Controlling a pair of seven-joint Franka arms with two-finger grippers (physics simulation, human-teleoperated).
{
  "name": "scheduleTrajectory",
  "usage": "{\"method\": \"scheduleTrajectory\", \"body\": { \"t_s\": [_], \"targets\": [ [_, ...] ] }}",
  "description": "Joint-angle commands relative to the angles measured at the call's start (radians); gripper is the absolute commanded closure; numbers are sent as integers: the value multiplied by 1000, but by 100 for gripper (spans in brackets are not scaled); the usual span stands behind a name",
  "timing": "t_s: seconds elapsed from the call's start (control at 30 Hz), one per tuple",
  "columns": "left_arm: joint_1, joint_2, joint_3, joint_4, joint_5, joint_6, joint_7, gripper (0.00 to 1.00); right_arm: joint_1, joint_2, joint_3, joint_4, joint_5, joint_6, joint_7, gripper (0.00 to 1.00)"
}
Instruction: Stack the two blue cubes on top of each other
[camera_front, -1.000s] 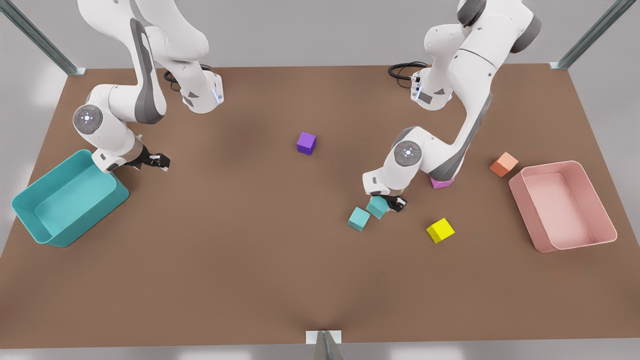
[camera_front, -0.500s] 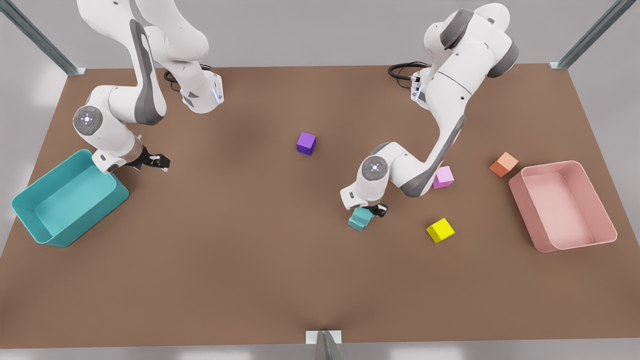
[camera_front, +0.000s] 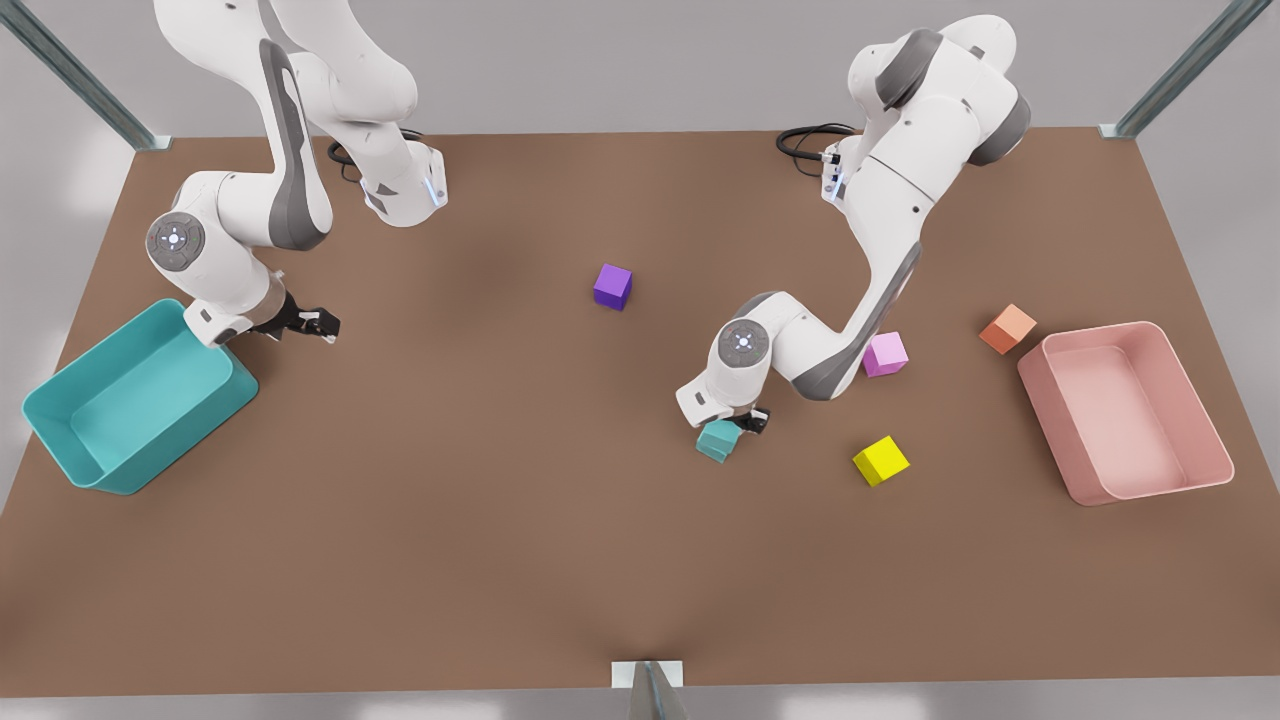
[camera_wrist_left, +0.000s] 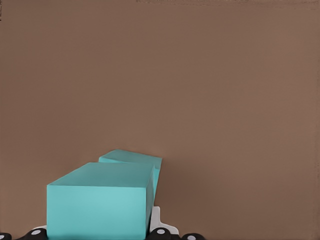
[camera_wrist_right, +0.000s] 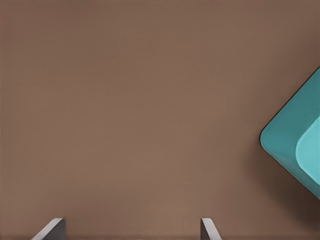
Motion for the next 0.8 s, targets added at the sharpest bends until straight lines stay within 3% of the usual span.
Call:
{"method": "scheduleTrajectory", "body": {
  "t_s": [0.0, 0.1, 0.13, 0.17, 0.6, 0.7, 0.77],
  "targets": [
    [0, -1, 0, 1, -8, 10, -91, 37, 0, 0, 0, 0, 3, 1, -5, 0],
    [0, -1, 0, -1, -7, 10, -91, 36, 3, 0, 0, 0, 1, 2, -5, 0],
    [0, -3, 0, 1, -7, 10, -91, 29, 3, 0, 0, 0, 1, 2, -5, 0],
    [0, -4, 0, 1, 7, 9, -88, 0, 1, 0, 0, 0, 1, 1, -5, 0],
    [1, -104, -9, 11, 16, -126, -120, 0, 1, 0, 0, 0, 1, -1, -5, 0],
    [23, -262, -42, 16, -31, -309, -120, 0, 3, -6, 0, 0, 1, -5, -3, 0],
    [43, -300, -45, 117, -97, -485, -106, 0, 1, -3, 0, 0, 1, -4, -5, 0]
  ]
}}
